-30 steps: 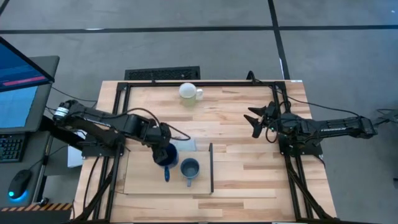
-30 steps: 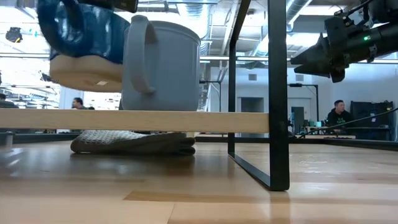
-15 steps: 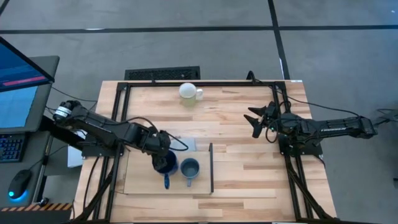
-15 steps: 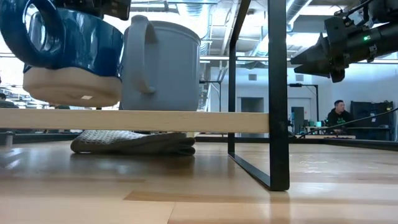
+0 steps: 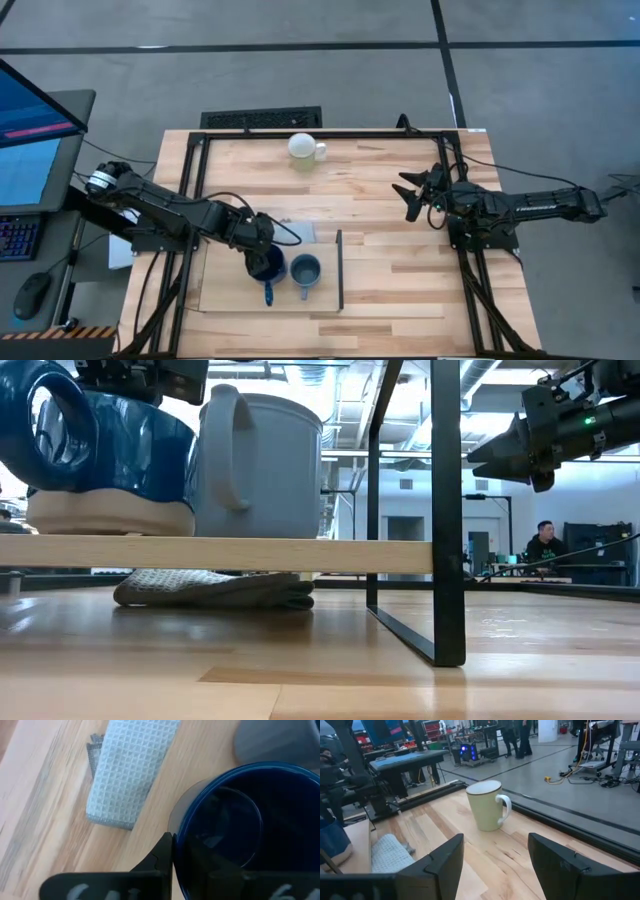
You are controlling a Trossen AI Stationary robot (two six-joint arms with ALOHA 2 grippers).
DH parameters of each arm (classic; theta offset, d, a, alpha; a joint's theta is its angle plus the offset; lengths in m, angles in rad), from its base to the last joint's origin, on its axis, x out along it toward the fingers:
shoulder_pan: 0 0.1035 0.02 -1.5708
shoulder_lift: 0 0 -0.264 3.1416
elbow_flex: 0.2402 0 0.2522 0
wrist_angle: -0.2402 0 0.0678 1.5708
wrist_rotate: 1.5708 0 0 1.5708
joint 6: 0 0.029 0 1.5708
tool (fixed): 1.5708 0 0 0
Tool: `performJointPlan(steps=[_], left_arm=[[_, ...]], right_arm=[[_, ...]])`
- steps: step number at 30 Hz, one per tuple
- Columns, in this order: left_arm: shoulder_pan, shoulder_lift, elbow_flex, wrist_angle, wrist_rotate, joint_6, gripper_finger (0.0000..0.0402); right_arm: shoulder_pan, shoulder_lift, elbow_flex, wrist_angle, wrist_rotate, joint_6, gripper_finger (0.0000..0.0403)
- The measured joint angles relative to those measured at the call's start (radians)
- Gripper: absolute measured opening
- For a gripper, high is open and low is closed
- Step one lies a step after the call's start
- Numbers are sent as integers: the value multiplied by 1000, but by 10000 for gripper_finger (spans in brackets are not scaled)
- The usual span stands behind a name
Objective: Stack small to large cups/mugs on shelf
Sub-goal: Put the blue mug on the shelf
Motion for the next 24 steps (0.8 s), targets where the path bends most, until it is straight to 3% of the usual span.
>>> performJointPlan(steps=[6, 24], left_arm=[[0, 0, 0, 1, 2, 20, 31], [0, 0, 0, 38, 20, 22, 47]], right_arm=[[0, 0, 0, 0, 0, 0, 244], [0, 0, 0, 0, 0, 0, 244]])
